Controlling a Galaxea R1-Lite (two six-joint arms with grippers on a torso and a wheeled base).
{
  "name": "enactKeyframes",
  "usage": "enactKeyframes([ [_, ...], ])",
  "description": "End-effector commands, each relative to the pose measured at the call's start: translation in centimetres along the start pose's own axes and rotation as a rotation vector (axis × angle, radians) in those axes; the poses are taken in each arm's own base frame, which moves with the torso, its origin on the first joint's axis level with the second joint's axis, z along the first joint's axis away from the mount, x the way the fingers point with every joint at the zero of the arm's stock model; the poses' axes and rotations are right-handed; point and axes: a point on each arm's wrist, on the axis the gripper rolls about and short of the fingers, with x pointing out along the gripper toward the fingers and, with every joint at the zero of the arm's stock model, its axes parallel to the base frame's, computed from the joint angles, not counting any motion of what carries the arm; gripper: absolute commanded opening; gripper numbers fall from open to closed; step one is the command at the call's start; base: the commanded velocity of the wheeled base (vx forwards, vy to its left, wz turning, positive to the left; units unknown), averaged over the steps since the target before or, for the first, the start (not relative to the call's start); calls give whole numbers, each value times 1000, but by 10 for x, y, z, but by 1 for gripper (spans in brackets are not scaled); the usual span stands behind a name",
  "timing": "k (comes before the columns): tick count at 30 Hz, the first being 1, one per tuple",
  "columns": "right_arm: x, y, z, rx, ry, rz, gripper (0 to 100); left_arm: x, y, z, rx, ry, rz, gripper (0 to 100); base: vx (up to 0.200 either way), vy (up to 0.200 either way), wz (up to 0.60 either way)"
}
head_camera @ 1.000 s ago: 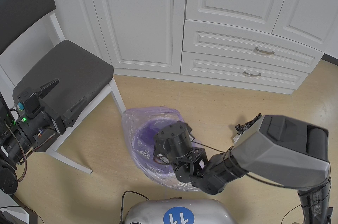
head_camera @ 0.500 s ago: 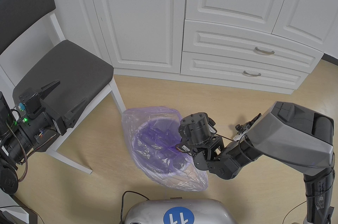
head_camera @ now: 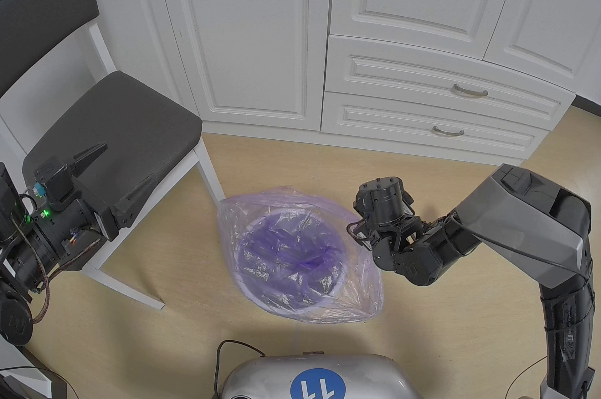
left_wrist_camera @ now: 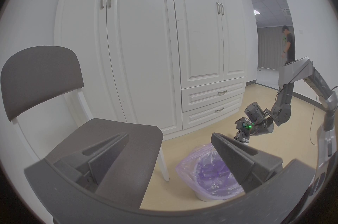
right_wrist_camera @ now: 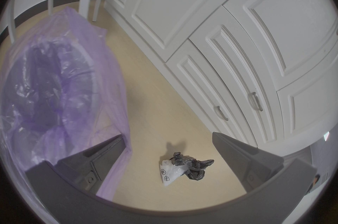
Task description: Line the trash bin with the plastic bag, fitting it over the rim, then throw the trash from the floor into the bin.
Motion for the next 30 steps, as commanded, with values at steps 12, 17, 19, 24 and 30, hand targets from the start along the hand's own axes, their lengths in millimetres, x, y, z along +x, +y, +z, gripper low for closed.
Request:
enactKeyframes([
  [12, -36, 2, 11, 50, -52, 54, 100, 2, -6, -2, -7, 10, -33, 100, 0, 0, 0],
  [17, -64, -11, 22, 185, -116, 80, 100, 7, -21, -19, -31, 83, -93, 100, 0, 0, 0],
  [19, -78, -10, 20, 262, -129, 108, 100, 8, -25, -21, -34, 90, -113, 100, 0, 0, 0],
  [24, -107, -14, -16, 280, -117, 218, 100, 12, -34, -21, -39, 90, -157, 100, 0, 0, 0],
  [30, -102, -12, -16, 344, -183, 239, 100, 13, -35, -26, -42, 113, -161, 100, 0, 0, 0],
])
